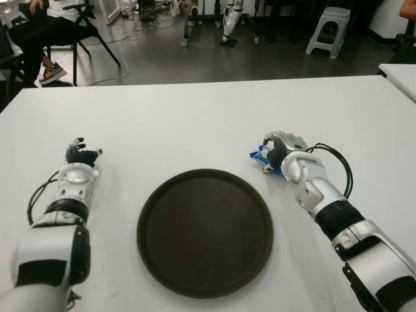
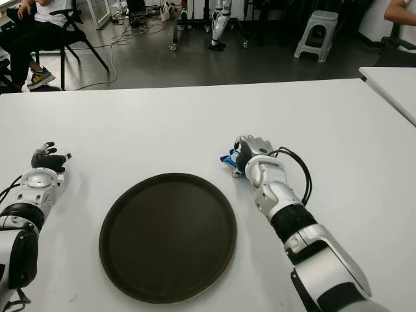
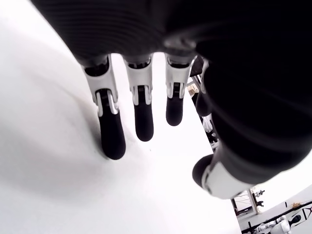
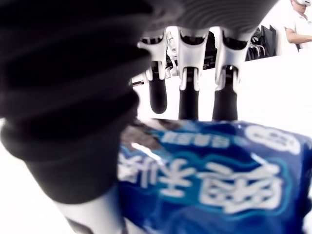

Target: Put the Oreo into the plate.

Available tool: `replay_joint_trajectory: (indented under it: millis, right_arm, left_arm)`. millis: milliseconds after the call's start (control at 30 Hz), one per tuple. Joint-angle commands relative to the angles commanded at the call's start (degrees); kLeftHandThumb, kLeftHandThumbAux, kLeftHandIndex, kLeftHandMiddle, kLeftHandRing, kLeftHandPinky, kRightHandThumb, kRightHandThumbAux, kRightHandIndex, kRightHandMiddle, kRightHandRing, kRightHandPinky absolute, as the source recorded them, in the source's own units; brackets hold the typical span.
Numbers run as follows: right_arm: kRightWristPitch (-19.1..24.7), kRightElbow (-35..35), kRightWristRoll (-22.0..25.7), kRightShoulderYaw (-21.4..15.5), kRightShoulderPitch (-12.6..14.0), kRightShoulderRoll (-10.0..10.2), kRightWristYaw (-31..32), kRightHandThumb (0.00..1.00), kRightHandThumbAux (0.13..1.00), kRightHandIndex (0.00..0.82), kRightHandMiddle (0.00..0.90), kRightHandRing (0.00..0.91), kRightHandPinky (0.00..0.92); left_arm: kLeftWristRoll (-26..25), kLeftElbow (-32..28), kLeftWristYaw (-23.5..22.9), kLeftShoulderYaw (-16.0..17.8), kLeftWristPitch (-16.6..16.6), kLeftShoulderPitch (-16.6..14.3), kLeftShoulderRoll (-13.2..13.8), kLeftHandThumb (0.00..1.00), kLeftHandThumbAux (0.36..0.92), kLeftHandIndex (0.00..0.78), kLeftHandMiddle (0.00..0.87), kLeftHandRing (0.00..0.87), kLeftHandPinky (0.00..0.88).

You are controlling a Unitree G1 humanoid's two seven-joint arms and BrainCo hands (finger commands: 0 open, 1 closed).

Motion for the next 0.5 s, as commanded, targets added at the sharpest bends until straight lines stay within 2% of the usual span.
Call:
replay_joint_trajectory:
  millis: [67,133,267,500]
  right_arm:
    - [0.70,-0.14,-0.04,0.11,-0.23,-0.02,1.05,0.000,0.933,0.385,0.432,0.437,0.474]
    - [1.60,-0.11,-0.16,0.30,-0.57,0.03,2.29,0.000,0.932,0.373,0.399,0.413,0.455]
    - [3.56,-0.40,-0.51,0.79,-1.11,0.09,4.73,0.000,0.907,0.292,0.291,0.322,0.379]
    - [4.36,-1.62,-0.35,0.81,-0.75,-0.16,5.68,0.000,0.887,0.268,0.256,0.294,0.360]
  left_arm:
    - [-0.04,-0.01,-0.02,0.03,-0.03,-0.01,-0.01,0.270,0.783,0.072,0.129,0.150,0.150]
    - [-0.10,-0.01,-0.07,0.09,-0.03,-0.02,-0.02,0.273,0.784,0.070,0.128,0.148,0.149]
    - [-0.27,-0.02,-0.11,0.27,-0.05,-0.03,-0.06,0.276,0.779,0.069,0.123,0.146,0.146]
    - [-0.08,-0.03,0.27,0.14,0.04,0.00,-0.05,0.271,0.762,0.074,0.125,0.153,0.155]
